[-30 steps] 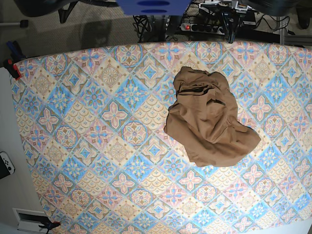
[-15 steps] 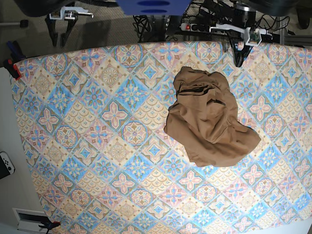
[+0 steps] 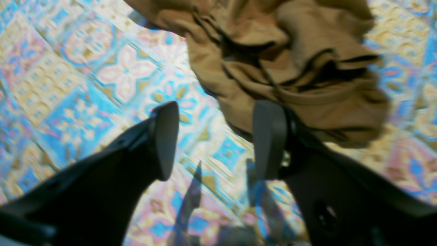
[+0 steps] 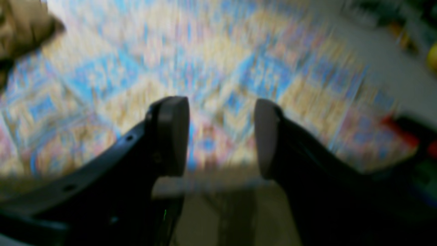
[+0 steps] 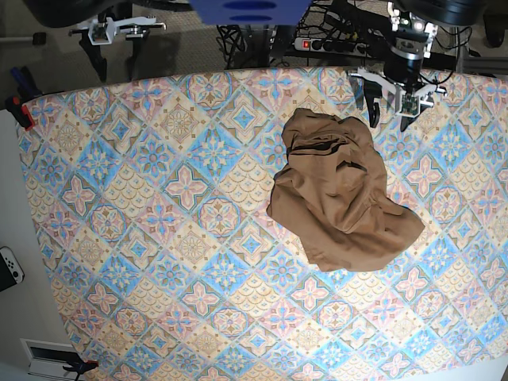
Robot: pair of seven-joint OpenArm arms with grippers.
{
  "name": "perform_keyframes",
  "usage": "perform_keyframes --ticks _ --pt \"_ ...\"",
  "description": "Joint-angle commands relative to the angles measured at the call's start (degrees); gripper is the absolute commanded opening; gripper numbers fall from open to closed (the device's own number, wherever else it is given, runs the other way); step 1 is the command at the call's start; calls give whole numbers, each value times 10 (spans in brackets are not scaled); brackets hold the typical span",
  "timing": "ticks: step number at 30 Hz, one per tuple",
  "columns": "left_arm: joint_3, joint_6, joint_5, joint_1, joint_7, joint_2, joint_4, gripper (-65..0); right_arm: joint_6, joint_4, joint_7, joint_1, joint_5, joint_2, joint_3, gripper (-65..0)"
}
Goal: Layout the t-shirt on the table in an organized manner, then fold the t-shirt properly
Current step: 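Lower the left gripper onto the crumpled brown t-shirt and grasp it, then lift the brown t-shirt with the left gripper and swing it across the table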
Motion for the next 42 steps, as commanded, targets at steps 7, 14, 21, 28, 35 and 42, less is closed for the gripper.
perform_keyframes --ticks 7,14,21,28,35,42 --pt "33 -31 5 -73 75 -5 10 -243 24 10 -37 -7 5 2 -8 -263" --pt "47 -147 67 -166 216 25 9 -245 24 10 -44 32 6 2 -9 -263" --pt "77 -222 131 -238 341 44 8 -245 24 10 -80 42 6 2 -9 -264" --pt "119 -225 170 -273 361 43 -10 -245 24 10 -81 43 6 2 -9 -264" --pt "146 -226 181 -310 361 43 -77 -281 24 10 -81 66 6 2 -8 -264" --pt "172 -221 178 -324 361 53 -105 -561 24 10 -81 66 6 2 -6 -264"
